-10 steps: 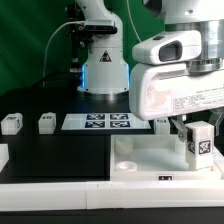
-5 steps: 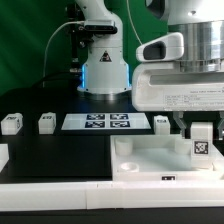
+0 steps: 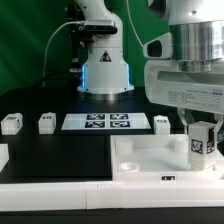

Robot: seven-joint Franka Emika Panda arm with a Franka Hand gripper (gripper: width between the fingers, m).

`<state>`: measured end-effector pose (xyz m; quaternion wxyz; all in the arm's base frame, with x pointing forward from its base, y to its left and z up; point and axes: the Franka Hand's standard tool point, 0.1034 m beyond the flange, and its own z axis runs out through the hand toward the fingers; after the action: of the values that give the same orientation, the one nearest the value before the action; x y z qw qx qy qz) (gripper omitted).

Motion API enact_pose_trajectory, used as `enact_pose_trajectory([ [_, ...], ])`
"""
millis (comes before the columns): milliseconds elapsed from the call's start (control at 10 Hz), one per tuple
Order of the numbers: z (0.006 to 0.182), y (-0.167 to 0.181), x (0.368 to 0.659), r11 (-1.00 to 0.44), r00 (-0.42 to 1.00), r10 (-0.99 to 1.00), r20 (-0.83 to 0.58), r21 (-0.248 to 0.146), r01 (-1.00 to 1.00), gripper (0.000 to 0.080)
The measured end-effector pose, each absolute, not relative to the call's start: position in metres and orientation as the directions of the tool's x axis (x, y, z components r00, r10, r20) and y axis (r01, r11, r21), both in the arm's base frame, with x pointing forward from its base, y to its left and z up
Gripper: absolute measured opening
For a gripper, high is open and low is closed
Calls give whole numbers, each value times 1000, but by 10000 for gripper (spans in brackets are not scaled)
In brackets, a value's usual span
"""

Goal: Assemble one leg

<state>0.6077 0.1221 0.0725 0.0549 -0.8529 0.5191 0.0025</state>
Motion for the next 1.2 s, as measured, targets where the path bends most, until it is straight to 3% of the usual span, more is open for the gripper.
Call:
enact_pose_trajectory([
  [200,73,124,607,-245,251,-964,-84,-77,-966,294],
  [400,73,124,607,-143,150,-984,-96,-69,-987,294],
  [500,73,124,607,-171,177,-980,-94,-71,-983,360],
  [600,72,125,607,-209,215,-972,-92,-75,-975,360],
  [700,72,125,607,-216,222,-971,-91,-75,-974,547],
  [800,72,125,607,-329,335,-939,-81,-85,-941,547],
  [900,72,125,607,-437,444,-893,-70,-94,-894,625],
  [1200,71,122,607,-736,742,-670,-33,-107,-669,649],
])
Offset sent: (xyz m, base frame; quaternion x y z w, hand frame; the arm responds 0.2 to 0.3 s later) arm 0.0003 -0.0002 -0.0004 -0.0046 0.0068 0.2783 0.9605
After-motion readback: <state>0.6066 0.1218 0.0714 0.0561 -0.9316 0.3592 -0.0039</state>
